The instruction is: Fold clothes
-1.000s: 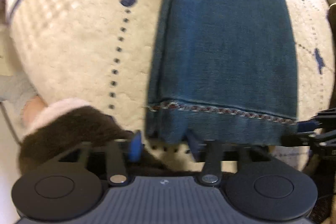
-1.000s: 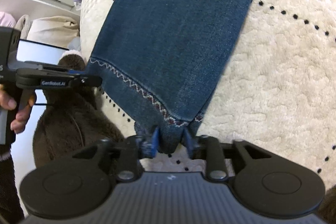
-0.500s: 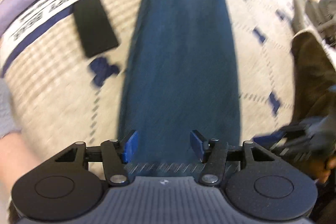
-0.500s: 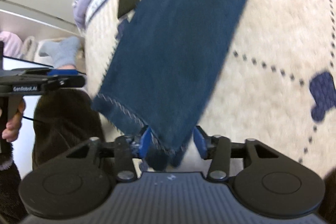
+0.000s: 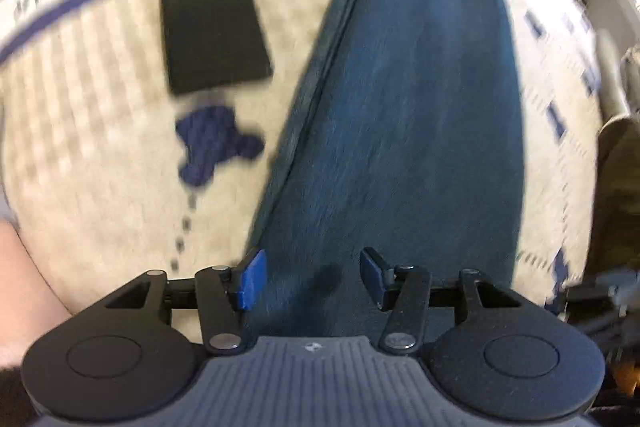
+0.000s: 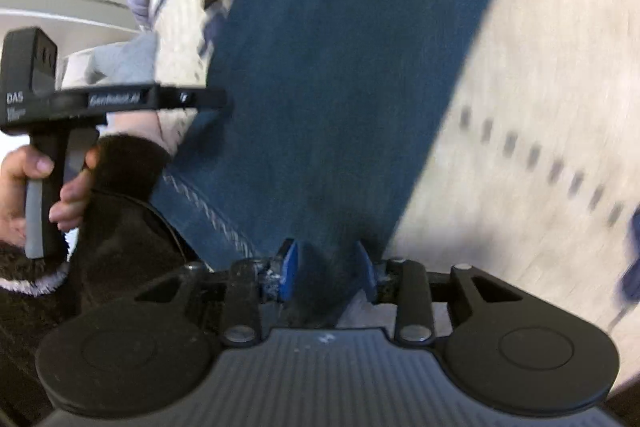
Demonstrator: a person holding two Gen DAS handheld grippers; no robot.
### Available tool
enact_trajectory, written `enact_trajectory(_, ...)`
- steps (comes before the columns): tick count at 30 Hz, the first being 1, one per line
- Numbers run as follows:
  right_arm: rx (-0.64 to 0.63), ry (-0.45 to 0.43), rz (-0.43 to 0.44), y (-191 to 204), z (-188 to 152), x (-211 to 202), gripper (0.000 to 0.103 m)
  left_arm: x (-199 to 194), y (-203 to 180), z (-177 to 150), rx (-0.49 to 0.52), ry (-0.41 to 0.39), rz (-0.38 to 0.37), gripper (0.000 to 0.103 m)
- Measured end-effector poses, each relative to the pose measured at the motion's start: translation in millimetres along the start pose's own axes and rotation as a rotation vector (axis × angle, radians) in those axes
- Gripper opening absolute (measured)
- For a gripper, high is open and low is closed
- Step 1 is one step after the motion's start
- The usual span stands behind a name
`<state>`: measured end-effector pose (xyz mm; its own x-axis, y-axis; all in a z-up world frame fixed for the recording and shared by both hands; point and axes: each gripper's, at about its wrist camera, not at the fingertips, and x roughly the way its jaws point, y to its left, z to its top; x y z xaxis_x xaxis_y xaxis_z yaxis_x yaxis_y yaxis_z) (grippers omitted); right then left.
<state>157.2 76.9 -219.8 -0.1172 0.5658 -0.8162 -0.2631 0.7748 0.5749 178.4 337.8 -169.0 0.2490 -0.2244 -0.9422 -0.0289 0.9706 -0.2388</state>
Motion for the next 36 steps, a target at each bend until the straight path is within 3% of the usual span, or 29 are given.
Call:
enact_trajectory(3,-0.029,-0.103,-0.077,-6.8,56.6,-24.2,0.044,-0.6,-21.8,22.4,0.010,-0.055,-0.037,0.056)
enact_trajectory(4,-0.031,-0.127,-0.097,-10.2,69.5,-29.0,0.044,7.0,-33.3,33.3,0.021,-0.071,-0.081,0.056)
enact_trajectory(7,-0.028,-0.230,-0.170,-23.3,130.8,-42.8,0.044,29.4,-45.5,41.6,0.022,-0.070,-0.117,0.057)
enact_trajectory(9,-0.010,-0.286,-0.207,-30.8,171.8,-48.0,0.045,43.4,-48.4,44.9,0.013,-0.064,-0.086,0.057)
enact_trajectory(11,-0.005,-0.308,-0.239,-37.0,198.5,-48.0,0.046,62.9,-56.2,44.1,0.045,-0.035,0.063,0.056)
enact_trajectory(14,-0.003,-0.342,-0.298,-38.4,246.2,-42.3,0.047,66.9,-65.2,45.9,0.088,-0.030,0.091,0.057)
enact_trajectory(18,0.019,-0.387,-0.345,-48.4,295.6,-48.6,0.049,68.7,-58.6,44.9,0.065,-0.039,0.054,0.059)
enact_trajectory(21,0.050,-0.442,-0.379,-52.7,342.8,-51.6,0.052,65.6,-42.2,46.5,-0.003,-0.042,-0.031,0.059)
enact_trajectory(25,0.104,-0.530,-0.427,-50.5,393.4,-52.0,0.054,64.1,-29.0,50.5,-0.066,-0.036,-0.090,0.059)
enact_trajectory(30,0.210,-0.588,-0.472,-62.2,433.5,-41.0,0.054,69.4,-32.3,50.4,-0.048,-0.031,-0.088,0.061)
enact_trajectory(34,0.258,-0.599,-0.479,-72.3,442.9,-28.9,0.055,71.0,-30.5,50.0,-0.051,-0.033,-0.106,0.061)
enact_trajectory(35,0.264,-0.603,-0.484,-75.2,444.0,-24.6,0.053,70.2,-29.3,49.3,-0.055,-0.036,-0.118,0.061)
enact_trajectory(36,0.265,-0.608,-0.488,-78.1,444.0,-20.2,0.043,69.2,-28.3,48.9,-0.058,-0.041,-0.126,0.061)
